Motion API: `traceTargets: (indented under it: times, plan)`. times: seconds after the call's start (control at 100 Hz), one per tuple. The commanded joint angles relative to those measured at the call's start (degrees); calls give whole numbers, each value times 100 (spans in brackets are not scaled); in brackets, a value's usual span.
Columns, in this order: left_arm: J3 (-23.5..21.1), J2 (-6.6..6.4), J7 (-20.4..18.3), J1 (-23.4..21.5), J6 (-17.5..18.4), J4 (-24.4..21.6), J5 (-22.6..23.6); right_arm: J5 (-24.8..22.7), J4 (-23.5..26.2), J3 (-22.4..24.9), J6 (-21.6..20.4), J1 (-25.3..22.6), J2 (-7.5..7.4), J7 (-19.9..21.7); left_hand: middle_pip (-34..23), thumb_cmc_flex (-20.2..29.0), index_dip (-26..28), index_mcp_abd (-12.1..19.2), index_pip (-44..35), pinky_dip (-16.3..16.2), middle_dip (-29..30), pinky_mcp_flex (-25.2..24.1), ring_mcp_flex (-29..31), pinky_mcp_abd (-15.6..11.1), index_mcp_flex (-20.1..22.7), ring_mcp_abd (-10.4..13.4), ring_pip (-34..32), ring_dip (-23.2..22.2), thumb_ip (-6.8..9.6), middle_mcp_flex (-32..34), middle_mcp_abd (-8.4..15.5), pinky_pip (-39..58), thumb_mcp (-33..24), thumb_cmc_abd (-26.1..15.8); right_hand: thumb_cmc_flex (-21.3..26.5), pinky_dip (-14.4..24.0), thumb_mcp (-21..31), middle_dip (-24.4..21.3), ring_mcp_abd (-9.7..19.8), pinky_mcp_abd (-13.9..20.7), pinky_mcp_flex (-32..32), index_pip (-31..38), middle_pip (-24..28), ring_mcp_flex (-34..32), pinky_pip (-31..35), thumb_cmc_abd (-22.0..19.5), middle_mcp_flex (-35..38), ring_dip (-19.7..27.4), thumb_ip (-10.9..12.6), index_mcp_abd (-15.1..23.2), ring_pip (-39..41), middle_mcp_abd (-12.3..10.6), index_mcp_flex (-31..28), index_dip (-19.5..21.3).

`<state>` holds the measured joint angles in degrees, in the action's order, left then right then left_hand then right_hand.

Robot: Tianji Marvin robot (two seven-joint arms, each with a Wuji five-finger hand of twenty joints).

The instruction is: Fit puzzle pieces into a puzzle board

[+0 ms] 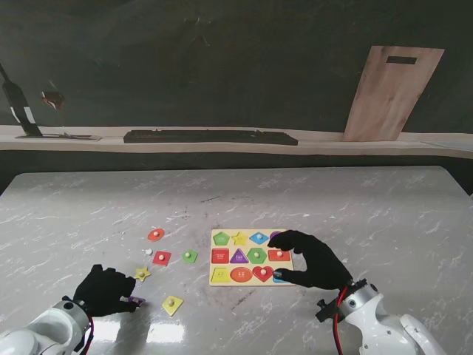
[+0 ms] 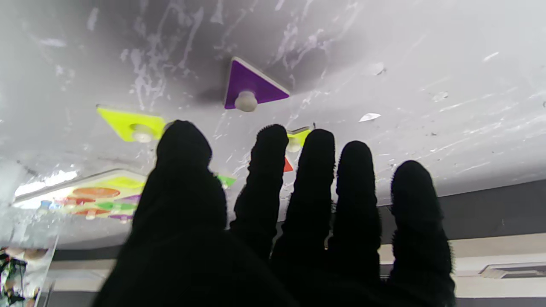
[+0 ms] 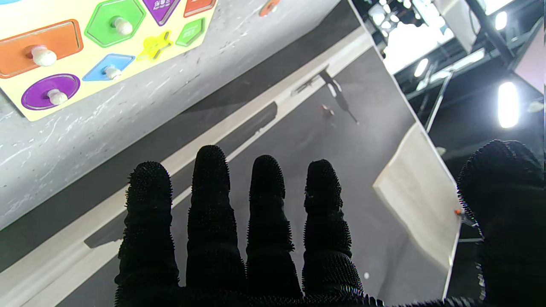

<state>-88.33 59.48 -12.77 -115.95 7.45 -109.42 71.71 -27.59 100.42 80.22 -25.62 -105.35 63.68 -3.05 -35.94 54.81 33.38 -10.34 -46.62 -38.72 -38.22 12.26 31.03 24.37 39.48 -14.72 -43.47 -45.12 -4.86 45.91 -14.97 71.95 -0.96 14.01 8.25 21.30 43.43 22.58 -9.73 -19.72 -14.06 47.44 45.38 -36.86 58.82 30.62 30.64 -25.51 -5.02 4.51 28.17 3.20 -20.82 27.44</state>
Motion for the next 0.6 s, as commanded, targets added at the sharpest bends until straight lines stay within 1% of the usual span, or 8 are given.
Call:
traceTargets:
  times: [0.0, 0.06, 0.17, 0.44, 0.59]
  plan:
    - [74, -43, 36, 85, 27, 94, 102, -30, 26, -21, 13, -35, 5, -23, -171, 185, 156, 115, -230, -145, -111, 44, 187, -320, -141, -122, -165, -48, 140, 64, 35, 183, 164, 5, -46, 69, -34, 39, -29, 38, -16, 120, 80, -135, 85, -16, 116, -84, 107, -48, 71, 38, -126, 84]
    - [152, -58, 77, 172, 34, 173, 252, -39, 27, -19, 21, -34, 5, -26, -232, 176, 204, 134, -355, -155, -147, 79, 227, -291, -132, -122, -212, -60, 130, 106, 43, 206, 169, 11, -45, 67, -39, 39, -32, 35, -16, 125, 78, -132, 87, -26, 113, -84, 108, -44, 73, 37, -133, 93]
    - [257, -81, -56, 288, -3, 241, 404, -60, 41, -8, 37, -48, 9, -50, -254, 145, 241, 150, -444, -156, -168, 77, 220, -300, -158, -106, -222, -56, 123, 105, 64, 204, 176, -34, -30, 64, -42, 41, -31, 32, -14, 133, 83, -140, 91, -24, 129, -84, 110, -41, 80, 32, -143, 107]
    - [453, -98, -166, 479, -114, 409, 340, -76, 69, -2, 96, -64, 16, -81, -229, 153, 201, 149, -419, -151, -168, 51, 186, -312, -184, -115, -204, -40, 126, 66, 51, 188, 171, -72, 10, 57, -67, 46, -24, 33, -18, 144, 88, -127, 108, -62, 133, -83, 115, -37, 88, 36, -161, 141]
    - [549, -110, -271, 553, -201, 468, 417, -69, 73, 13, 88, -67, 16, -76, -397, 186, 308, 152, -614, -170, -284, 134, 266, -298, -170, -103, -364, -117, 121, 157, 61, 238, 173, -100, 15, 53, -82, 44, -30, 32, -18, 139, 83, -124, 114, -67, 133, -82, 117, -31, 90, 31, -165, 151]
